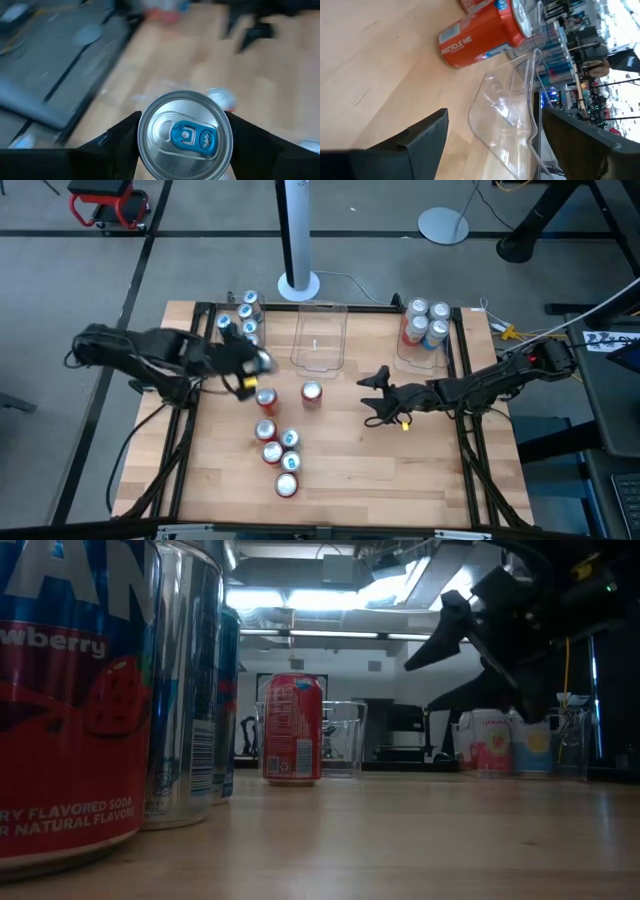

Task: Sort soda cans
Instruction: Put the blue soda can into the left transparent bin

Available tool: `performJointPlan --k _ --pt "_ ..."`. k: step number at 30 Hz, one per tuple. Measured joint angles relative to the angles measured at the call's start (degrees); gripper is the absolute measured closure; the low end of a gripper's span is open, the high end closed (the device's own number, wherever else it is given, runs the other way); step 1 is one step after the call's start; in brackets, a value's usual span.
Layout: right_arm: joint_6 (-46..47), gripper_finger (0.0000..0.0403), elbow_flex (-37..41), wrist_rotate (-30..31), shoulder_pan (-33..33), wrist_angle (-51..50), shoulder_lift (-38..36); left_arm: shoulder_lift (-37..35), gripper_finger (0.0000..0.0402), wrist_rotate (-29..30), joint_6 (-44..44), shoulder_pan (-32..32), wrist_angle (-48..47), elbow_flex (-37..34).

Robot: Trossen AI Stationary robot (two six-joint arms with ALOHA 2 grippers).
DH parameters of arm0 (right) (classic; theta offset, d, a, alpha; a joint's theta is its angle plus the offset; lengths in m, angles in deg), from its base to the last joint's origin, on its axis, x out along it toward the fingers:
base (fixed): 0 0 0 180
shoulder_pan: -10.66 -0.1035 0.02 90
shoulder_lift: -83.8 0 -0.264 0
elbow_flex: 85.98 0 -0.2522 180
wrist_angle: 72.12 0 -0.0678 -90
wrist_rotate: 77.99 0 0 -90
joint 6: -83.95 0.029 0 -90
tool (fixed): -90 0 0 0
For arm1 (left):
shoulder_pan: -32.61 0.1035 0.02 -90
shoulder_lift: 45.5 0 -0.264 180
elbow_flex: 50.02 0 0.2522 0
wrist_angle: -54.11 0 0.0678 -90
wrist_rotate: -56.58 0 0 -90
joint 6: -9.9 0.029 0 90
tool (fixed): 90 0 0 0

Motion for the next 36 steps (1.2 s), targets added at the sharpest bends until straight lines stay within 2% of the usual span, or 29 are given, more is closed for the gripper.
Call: performJointPlan --k 5,11,17,24,30,36 --pt "-0.02 0.0081 2.11 0.00 0.02 4.31 0.00 -5.96 0.0172 4.61 -7.79 4.00 -9.83 0.00" --pt "-0.04 0.0081 2.13 0.10 0.02 4.61 0.00 -6.97 0.0172 9.50 -13.24 9.38 -18.47 -0.43" --pt "1.46 0.0081 2.13 3.27 0.02 3.44 0.00 -7.21 0.0172 10.42 -14.92 13.41 -17.91 -7.11" --pt "1.66 0.0081 2.13 3.52 0.07 3.08 0.00 -7.73 0.0172 12.78 -16.36 17.34 -15.10 -13.88" --pt "1.65 0.0081 2.13 3.97 0.07 3.07 0.00 -7.73 0.0172 12.29 -12.49 18.95 -7.45 -18.85" --pt "1.67 0.0081 2.15 4.00 0.04 3.27 0.92 -7.71 0.0172 10.24 -12.22 20.63 -4.97 -22.57"
